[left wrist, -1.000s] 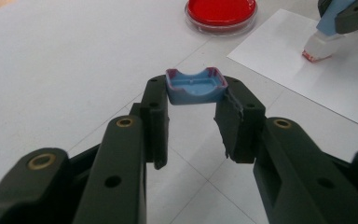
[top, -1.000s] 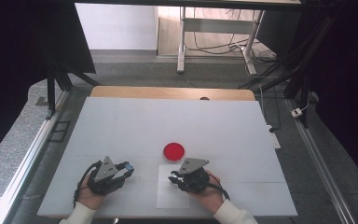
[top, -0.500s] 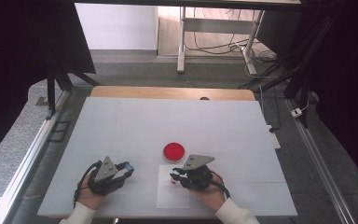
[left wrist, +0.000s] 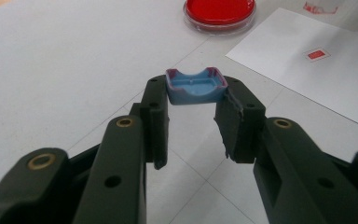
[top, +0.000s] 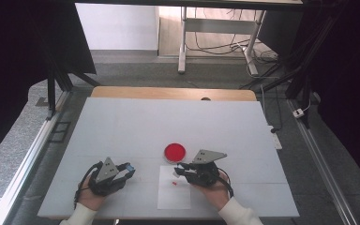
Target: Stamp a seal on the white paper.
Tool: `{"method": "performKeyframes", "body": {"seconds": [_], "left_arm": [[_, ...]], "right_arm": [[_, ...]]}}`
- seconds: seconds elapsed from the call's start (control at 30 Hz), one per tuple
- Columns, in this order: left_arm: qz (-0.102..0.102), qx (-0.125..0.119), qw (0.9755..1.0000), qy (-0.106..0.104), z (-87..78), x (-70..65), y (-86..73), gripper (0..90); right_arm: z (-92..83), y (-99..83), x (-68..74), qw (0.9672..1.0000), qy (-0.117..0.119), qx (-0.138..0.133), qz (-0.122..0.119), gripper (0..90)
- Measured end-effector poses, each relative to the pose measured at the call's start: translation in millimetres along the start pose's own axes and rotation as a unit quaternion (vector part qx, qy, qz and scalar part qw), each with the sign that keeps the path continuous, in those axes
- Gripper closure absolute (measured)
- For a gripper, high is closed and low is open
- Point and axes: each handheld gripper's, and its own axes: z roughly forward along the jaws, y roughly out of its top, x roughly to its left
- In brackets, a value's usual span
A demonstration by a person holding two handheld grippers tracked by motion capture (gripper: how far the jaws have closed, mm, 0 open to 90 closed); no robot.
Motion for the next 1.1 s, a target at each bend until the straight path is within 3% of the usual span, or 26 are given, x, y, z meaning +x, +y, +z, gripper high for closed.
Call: {"method": "performKeyframes", "body": {"seconds": [0.63, 1.1], "left_arm": [[0.002, 0.004, 1.0, -0.001, 3.1, -0.7, -0.2, 64.6], [0.003, 0.005, 1.0, 0.0, 3.3, -0.1, -0.3, 64.6]], "right_arm": [[-22.1, 10.5, -18.9, 0.9975, -0.035, -0.059, 0.018, 75.0], [-27.2, 14.3, -17.4, 0.9964, -0.036, -0.076, 0.012, 75.0]]}}
